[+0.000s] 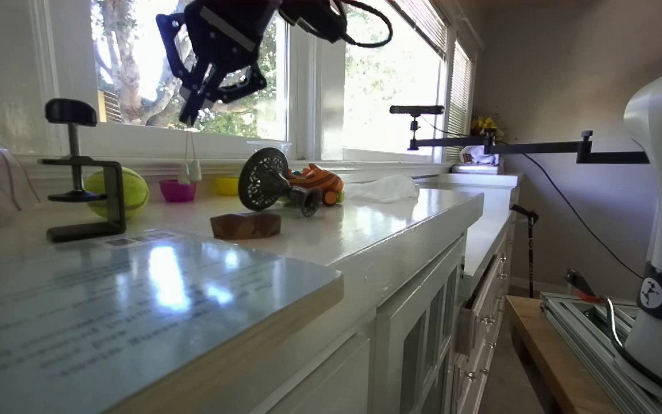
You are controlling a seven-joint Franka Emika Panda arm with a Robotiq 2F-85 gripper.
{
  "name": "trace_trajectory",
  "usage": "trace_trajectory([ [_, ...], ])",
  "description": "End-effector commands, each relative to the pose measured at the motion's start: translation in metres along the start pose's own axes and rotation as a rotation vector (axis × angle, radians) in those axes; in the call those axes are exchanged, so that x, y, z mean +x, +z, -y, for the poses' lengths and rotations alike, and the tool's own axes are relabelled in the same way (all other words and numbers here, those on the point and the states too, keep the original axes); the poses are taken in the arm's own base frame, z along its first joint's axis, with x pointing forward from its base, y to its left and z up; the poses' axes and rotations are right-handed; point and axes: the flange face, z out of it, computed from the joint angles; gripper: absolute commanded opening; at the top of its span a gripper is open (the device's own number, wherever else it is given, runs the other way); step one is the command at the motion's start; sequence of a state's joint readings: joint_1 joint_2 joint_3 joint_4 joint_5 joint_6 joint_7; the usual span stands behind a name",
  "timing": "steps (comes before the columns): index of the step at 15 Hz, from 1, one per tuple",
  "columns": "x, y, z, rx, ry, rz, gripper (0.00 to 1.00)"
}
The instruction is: Pull up the blinds
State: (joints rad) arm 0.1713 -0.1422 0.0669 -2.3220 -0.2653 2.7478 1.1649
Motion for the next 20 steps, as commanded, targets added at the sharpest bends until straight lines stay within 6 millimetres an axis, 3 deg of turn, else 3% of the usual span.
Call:
trace_trajectory([
  [1, -0.049, 0.041, -0.025, -0.041, 0.058, 0.172, 0.00],
  [4, -0.068, 0.059, -0.033, -0.058, 0.102, 0.265, 0.00],
  [6, -0.071, 0.063, -0.035, -0.056, 0.120, 0.295, 0.00],
  [14, -0.049, 0.054, -0.025, -0.002, 0.133, 0.263, 0.00],
  [20, -0.046, 0.051, -0.026, -0.018, 0.132, 0.255, 0.00],
])
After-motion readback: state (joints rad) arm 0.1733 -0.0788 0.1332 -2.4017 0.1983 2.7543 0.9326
